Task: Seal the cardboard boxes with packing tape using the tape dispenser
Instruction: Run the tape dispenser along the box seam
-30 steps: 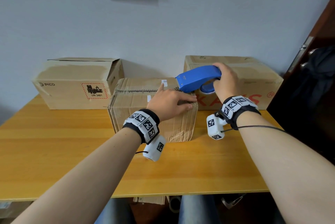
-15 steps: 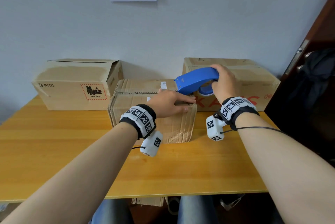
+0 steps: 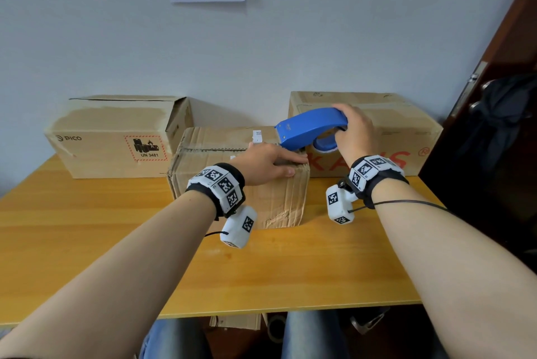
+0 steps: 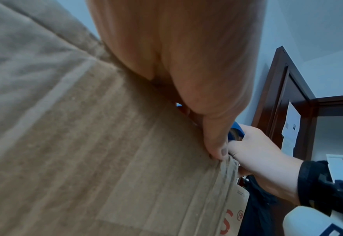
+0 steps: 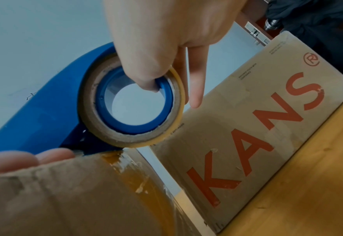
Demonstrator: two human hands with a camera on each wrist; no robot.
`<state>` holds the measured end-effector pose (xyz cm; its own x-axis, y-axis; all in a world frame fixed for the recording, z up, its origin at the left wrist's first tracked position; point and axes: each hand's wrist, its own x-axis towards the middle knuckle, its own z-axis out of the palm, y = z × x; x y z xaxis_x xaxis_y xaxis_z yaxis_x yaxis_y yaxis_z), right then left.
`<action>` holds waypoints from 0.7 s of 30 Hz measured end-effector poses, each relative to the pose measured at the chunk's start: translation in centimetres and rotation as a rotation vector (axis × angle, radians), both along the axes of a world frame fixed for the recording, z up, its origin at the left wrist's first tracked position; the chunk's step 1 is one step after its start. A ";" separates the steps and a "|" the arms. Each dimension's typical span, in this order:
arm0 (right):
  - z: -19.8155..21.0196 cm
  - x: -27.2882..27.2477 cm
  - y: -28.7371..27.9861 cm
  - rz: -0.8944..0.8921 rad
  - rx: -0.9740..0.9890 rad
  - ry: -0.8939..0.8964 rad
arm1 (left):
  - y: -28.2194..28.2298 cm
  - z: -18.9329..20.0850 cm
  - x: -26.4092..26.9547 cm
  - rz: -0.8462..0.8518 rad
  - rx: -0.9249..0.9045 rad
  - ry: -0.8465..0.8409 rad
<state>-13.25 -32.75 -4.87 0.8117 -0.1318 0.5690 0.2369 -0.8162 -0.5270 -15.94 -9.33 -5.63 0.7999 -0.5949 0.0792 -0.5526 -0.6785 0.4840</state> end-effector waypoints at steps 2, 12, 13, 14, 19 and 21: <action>-0.1 0.0 -0.2 -0.007 -0.017 -0.012 | 0.0 0.1 0.0 0.002 -0.008 0.009; -0.7 0.5 -4.6 -0.111 0.061 -0.057 | -0.1 0.3 -0.3 0.033 -0.044 0.046; -0.7 0.5 -5.5 -0.134 0.085 -0.056 | -0.1 0.3 -0.3 0.037 -0.047 0.051; -0.7 0.5 -6.4 -0.157 0.104 -0.051 | -0.1 0.3 -0.2 0.039 -0.051 0.055; -0.9 0.4 -9.4 -0.205 0.133 -0.015 | -0.1 0.3 -0.3 0.050 -0.064 0.057; -1.2 0.1 -9.3 -0.211 0.117 -0.024 | 0.0 0.2 -0.3 0.049 -0.075 0.056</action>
<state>-13.12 -42.09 -6.06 0.7456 -0.3629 0.5589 0.0818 -0.7826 -0.6172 -16.28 -9.38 -5.41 0.8320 -0.5495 0.0764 -0.4907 -0.6647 0.5634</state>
